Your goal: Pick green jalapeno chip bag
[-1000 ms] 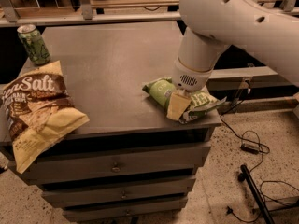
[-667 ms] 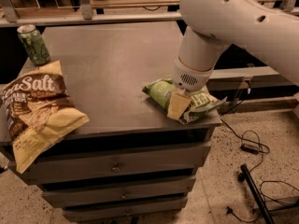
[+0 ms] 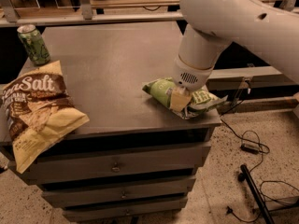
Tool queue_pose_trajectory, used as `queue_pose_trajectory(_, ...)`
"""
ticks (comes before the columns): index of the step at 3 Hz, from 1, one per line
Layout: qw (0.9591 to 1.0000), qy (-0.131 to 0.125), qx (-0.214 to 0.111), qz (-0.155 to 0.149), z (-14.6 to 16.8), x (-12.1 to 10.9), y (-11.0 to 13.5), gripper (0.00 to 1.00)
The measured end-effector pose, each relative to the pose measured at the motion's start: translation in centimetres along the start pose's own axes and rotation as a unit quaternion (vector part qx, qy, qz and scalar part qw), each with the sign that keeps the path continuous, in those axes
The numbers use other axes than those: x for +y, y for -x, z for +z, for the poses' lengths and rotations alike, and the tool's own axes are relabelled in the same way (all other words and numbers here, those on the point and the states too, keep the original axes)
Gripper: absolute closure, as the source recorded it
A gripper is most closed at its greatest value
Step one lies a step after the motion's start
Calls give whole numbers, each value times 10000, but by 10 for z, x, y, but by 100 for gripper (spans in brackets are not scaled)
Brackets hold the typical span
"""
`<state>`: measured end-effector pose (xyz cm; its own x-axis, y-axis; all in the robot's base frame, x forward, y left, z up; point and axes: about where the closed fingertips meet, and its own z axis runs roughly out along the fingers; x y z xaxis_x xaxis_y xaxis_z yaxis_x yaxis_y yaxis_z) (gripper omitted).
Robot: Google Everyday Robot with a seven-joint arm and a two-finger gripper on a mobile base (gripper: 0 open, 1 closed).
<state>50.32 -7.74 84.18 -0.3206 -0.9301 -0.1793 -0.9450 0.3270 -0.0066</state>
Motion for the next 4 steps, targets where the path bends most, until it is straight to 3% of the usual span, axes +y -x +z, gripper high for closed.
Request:
queue_pose_trajectory(1,10000,-2,-2,1,-1,0,0,100)
queue_pose_trajectory(2,9979,-367,-542,-24,-34,-16,-17,100)
queue_pose_trajectory(3,9845,-988,-1450,-79,-100,-38,-44,100)
queue_pose_trajectory(4,9801,-1087,-1637,-267,-115,-37,-46,100)
